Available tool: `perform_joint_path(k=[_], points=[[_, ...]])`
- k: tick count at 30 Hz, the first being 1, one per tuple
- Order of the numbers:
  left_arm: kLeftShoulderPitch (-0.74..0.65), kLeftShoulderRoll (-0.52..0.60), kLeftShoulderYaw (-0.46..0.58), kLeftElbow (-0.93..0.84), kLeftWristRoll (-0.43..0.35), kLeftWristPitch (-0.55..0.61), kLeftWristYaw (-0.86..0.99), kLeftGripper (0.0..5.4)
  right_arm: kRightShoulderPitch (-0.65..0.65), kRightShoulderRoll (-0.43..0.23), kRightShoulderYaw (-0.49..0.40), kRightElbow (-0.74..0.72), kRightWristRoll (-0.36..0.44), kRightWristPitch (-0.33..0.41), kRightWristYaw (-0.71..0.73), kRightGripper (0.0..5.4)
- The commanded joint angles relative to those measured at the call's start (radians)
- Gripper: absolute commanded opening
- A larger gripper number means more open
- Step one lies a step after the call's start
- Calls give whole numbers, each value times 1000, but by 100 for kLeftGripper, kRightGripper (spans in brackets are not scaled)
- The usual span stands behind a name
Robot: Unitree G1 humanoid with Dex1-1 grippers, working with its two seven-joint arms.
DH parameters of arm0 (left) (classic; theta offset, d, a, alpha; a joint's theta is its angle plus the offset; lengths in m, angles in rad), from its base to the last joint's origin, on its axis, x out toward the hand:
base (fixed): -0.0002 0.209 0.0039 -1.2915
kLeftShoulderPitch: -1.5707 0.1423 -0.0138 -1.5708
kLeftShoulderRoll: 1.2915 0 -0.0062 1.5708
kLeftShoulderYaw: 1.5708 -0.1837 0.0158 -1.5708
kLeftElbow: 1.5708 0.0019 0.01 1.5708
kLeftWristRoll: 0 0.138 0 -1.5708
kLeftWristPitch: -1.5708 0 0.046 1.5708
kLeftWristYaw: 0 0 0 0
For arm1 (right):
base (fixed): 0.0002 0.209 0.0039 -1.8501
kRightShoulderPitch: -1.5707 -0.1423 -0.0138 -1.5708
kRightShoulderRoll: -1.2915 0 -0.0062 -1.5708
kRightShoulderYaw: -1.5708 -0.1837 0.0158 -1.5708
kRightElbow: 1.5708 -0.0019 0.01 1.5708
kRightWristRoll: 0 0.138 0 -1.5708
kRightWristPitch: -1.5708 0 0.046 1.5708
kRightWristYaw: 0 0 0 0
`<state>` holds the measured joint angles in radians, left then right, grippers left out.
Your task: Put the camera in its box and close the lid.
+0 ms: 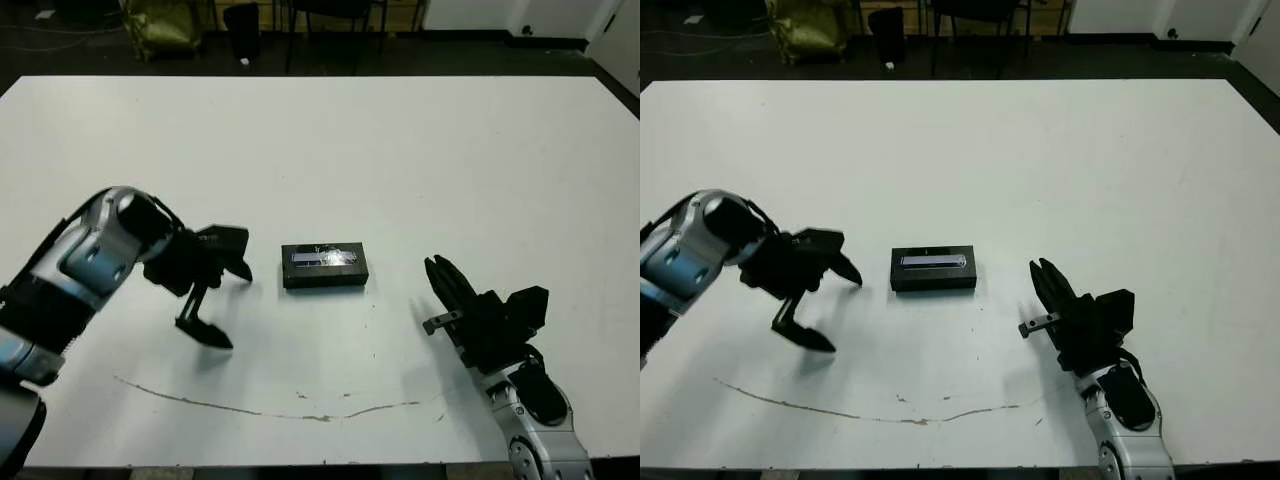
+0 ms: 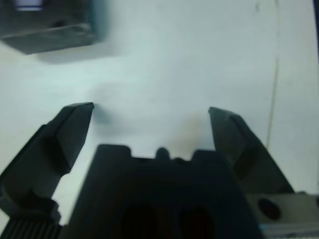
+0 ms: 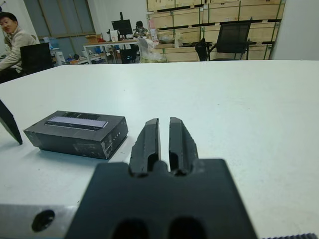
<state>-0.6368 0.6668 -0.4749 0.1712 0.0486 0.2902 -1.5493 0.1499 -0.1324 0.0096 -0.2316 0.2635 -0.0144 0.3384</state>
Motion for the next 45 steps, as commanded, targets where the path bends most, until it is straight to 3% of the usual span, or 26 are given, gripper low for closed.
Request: perform_joint_path(k=[1, 4, 8, 12, 18, 23, 30, 40, 45], points=[[62, 34, 89, -8, -35, 61, 84, 539, 12, -9, -11, 0, 5, 23, -4, 0], [143, 17, 259, -86, -111, 176, 247, 539, 14, -5, -16, 2, 9, 23, -4, 0], [236, -108, 498, -313, -226, 350, 557, 529, 12, -6, -15, 3, -7, 9, -5, 0], [272, -261, 568, -517, -299, 380, 798, 454, 3, -1, -12, 9, -5, 8, -3, 0], [282, -395, 465, -703, -331, 501, 1028, 304, 3, -8, -8, -10, -21, 20, -15, 0], [261, -518, 365, -728, -310, 607, 1211, 181, 6, -4, -14, -5, -22, 10, -15, 0], [302, -653, 215, -587, -204, 532, 1398, 12, 14, -4, -15, -10, -37, 11, -23, 0], [385, -762, 120, -344, -73, 415, 1549, 1, 24, -6, -16, -29, -27, 42, -34, 0], [440, -770, 106, -303, -48, 396, 1555, 1, 18, -5, -21, -9, -27, 6, -20, 0]])
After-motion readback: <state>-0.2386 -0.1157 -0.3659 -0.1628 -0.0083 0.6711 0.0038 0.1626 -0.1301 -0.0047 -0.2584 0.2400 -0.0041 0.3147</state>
